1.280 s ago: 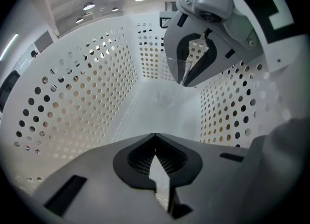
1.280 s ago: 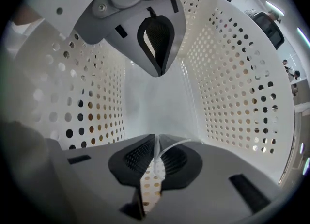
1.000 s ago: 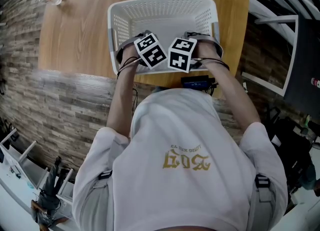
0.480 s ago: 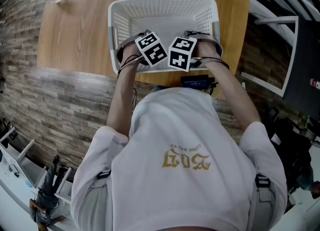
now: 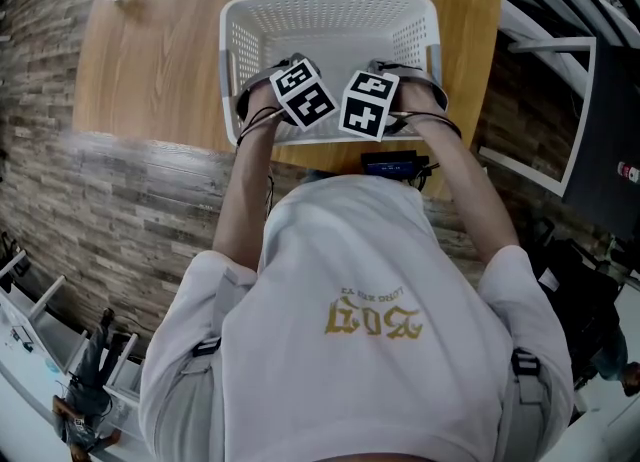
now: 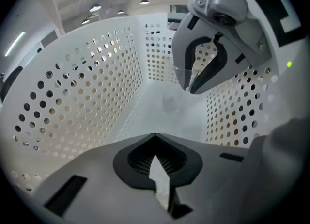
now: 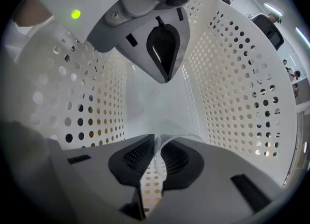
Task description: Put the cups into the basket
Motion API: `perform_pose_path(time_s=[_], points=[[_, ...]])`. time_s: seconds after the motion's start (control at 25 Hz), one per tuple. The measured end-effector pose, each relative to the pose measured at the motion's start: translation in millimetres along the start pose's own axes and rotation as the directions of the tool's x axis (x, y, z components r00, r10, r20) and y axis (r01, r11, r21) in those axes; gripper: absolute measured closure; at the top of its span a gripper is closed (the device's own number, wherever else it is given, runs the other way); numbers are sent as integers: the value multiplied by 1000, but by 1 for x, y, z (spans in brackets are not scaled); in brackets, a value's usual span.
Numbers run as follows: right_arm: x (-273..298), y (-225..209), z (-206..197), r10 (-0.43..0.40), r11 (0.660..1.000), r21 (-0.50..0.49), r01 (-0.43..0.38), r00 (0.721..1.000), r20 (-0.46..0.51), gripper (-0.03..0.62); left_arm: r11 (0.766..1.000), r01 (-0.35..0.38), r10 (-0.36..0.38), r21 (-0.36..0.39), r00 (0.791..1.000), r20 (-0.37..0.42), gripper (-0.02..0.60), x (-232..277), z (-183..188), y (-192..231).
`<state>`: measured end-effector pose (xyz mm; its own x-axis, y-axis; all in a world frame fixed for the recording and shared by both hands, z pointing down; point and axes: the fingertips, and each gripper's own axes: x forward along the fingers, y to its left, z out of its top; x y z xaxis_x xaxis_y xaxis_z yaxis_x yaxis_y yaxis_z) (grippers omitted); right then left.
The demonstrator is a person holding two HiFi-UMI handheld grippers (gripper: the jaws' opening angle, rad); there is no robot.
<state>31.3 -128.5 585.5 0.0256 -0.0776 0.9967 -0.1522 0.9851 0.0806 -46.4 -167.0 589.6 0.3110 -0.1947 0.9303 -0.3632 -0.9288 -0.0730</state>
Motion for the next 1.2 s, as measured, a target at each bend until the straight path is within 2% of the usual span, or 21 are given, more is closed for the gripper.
perform_pose_path(time_s=[0.12,0.24,0.4,0.96,1.2], points=[[-4,0,5,23,999,22,-24,999,39,559,1000,14,-14,-12,999,37,574,-4,7,0],[-6,2,6,35,999,27,-37,998,51,557,999,31,-32,11,998,47,574,-5,9,-4],[-7,1,6,18,999,27,-20,998,54,557,999,34,-35,34,998,44,574,-5,8,-7],[-17,-3,7,-22,999,40,19,997,79,557,998,43,-46,38,996,78,575,-15,15,-9],[-20,-4,9,-25,998,68,18,994,107,557,995,21,-28,93,997,67,574,-23,18,-10]])
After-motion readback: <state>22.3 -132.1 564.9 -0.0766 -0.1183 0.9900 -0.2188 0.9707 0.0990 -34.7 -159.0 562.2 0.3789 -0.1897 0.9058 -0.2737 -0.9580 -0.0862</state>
